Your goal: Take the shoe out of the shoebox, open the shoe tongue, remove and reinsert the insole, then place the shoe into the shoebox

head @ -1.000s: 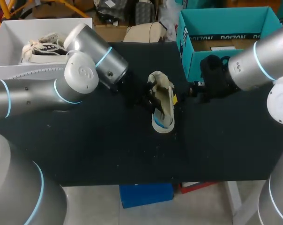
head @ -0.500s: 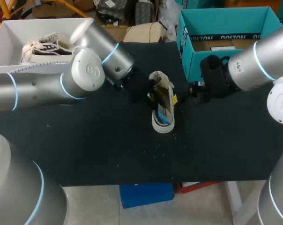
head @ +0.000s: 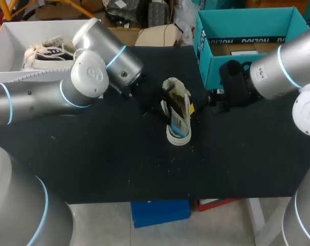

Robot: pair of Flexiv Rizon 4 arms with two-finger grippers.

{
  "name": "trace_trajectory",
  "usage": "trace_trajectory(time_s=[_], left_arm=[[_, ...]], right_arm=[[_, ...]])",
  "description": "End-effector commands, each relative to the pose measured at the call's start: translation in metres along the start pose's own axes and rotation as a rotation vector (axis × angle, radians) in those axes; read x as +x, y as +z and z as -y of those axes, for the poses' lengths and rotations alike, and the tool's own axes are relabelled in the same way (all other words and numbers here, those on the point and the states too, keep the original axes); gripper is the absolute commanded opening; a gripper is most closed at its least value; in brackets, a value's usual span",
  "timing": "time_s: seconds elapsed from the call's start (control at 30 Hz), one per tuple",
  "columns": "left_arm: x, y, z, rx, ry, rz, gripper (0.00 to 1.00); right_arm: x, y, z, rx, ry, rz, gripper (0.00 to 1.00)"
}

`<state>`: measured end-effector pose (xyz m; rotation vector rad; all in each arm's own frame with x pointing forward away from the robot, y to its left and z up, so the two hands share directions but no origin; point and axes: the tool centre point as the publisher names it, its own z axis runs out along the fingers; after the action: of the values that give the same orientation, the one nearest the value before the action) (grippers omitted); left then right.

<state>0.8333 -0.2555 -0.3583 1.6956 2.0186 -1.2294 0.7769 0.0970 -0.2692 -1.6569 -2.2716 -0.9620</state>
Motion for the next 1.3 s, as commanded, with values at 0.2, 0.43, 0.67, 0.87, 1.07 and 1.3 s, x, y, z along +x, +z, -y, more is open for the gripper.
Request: trace_trajectory(time_s=[0.2,0.43,0.67,0.87,1.07,1.3], left_arm=[[0.003,0.003,0.023,0.012,0.014,0.03,0.12],[-0.005,0.001,0.029,-0.032,0.003,-0.027,0.0],[-0.001,0.01,0.021,-0.054,-0.039,-0.056,0.0],[0.002,0.014,0.014,-0.082,-0.056,-0.053,0.0],[0.003,0.009,0.006,-0.11,-0.058,-0.048,0.0],[0.004,0.008,-0.008,-0.124,-0.053,-0.034,0.0]], right_arm=[[0.001,0.0,0.0,0.001,0.001,0.003,1.0],[0.001,0.0,0.0,0.001,0.001,0.003,1.0],[0.001,0.0,0.0,0.001,0.001,0.003,1.0],[0.001,0.0,0.0,0.001,0.001,0.003,1.0],[0.001,0.0,0.0,0.001,0.001,0.003,1.0],[0.001,0.0,0.0,0.001,0.001,0.003,1.0]])
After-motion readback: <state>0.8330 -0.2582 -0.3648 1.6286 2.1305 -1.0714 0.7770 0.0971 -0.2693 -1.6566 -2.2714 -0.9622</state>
